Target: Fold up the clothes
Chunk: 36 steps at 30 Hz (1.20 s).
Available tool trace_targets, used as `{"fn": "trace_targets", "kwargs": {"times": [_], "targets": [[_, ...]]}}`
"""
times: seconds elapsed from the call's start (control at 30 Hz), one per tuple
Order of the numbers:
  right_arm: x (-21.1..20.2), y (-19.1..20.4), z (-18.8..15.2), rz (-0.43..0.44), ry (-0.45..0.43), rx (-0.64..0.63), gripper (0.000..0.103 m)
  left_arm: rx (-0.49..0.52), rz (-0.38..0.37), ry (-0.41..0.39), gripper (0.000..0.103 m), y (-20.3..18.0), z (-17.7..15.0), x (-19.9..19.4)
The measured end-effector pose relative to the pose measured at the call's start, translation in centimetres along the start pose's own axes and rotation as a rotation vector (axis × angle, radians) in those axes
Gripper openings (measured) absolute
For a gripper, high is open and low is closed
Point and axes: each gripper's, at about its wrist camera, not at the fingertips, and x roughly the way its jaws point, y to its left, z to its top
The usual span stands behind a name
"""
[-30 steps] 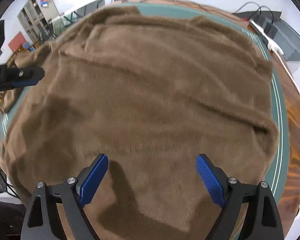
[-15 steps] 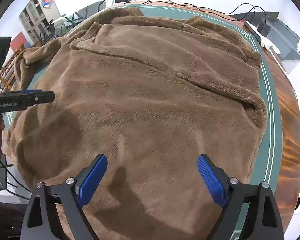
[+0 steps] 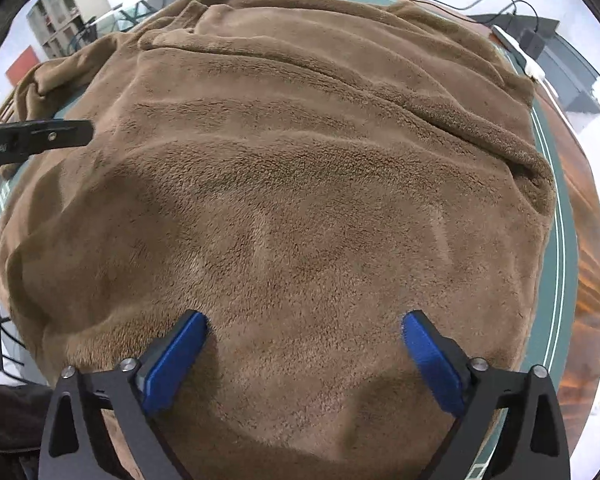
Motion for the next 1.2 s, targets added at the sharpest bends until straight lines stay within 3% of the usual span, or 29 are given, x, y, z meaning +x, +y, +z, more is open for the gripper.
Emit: {"fn": "trace_targets", "kwargs": {"times": [0.3,0.47,0.7,0.97,1.17,1.2], "targets": [[0.1,0.3,1.4,-0.032,0.028,0.082,0.102,0.006,-0.01,-0.013,0.073,2.4,0.1,-0.4],[-1.2,2.4,3.5,0.034,-0.018,0.086,0.102,-0.036,-0.01,-0.015,0.073,5.4,-0.7,-1.3],[-2.5,8.6,8.7,0.113,-0.097,-0.04,0.102,-0.12,0.061,-0.032,0.073,11.4,-2.7,-3.3],[-2.4,17.1,11.6,0.179,-0.112,-0.179,0.102,-0.254,0.141,-0.046,0.073,19.2,-4.7,-5.1],[-0.8,23.4,14.7,0.231,-0.127,-0.264,0.102,-0.323,0.154,-0.044,0.074,23.7,-5.6,-5.3],[-0.9,24.3,14.9,0.247,-0.134,-0.28,0.102,-0.351,0.143,-0.047,0.078,24.8,-6.0,-5.5]]}}
